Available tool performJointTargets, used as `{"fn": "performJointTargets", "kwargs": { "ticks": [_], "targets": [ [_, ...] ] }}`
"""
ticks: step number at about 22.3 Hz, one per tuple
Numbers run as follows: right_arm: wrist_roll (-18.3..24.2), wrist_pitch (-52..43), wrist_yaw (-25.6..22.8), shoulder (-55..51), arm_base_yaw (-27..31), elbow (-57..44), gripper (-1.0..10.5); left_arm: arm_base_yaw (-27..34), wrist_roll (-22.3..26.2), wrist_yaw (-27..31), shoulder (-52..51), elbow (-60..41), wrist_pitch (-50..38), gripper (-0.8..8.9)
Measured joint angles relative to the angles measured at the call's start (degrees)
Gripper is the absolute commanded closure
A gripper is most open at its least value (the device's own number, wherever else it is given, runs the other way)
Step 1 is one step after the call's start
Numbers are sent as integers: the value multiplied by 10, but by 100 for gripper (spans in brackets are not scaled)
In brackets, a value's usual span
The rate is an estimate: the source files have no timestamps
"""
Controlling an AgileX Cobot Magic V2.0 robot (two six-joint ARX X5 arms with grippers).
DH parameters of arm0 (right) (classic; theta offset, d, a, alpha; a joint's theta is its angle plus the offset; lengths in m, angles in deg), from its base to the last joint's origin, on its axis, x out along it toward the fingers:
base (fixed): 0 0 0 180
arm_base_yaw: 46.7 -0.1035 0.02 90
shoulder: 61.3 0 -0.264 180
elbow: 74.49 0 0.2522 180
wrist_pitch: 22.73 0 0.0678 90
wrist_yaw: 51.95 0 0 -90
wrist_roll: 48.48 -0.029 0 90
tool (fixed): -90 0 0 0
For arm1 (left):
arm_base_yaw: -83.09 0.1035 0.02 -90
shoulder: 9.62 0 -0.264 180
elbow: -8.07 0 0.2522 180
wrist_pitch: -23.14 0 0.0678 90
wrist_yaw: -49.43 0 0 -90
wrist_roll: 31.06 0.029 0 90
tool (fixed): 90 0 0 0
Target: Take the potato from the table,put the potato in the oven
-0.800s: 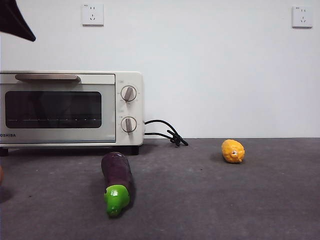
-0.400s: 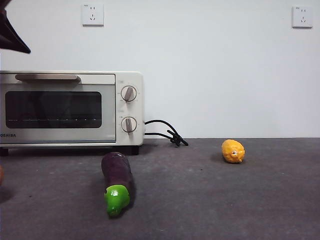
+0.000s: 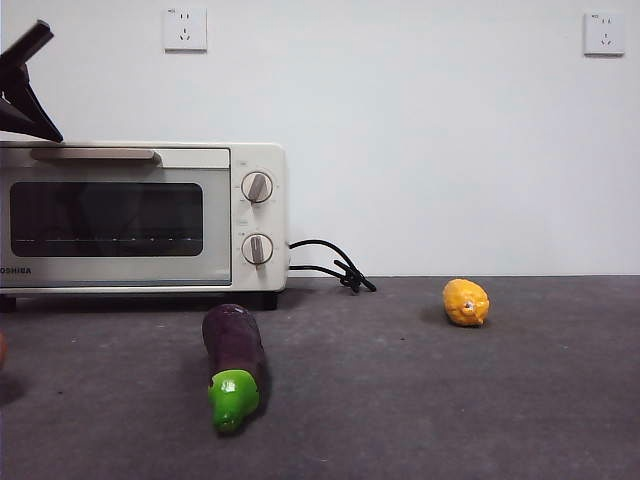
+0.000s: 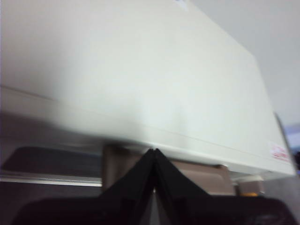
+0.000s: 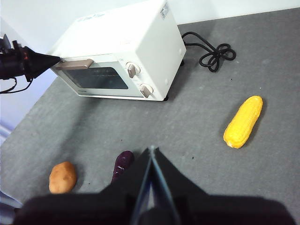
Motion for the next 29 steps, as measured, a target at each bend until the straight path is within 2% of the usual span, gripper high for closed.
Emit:
{"fn": "performJointTargets", "kwargs": {
  "ticks": [15, 20, 29],
  "targets": [
    [0, 8, 0, 0, 0, 0, 945, -37, 36, 65, 3, 10, 30, 819],
    [0, 9, 0, 0, 0, 0, 945, -38, 43, 66, 2, 14, 49, 819],
    [0, 22, 0, 0, 0, 0, 945, -38, 114, 62, -10, 22, 131, 819]
  ]
}}
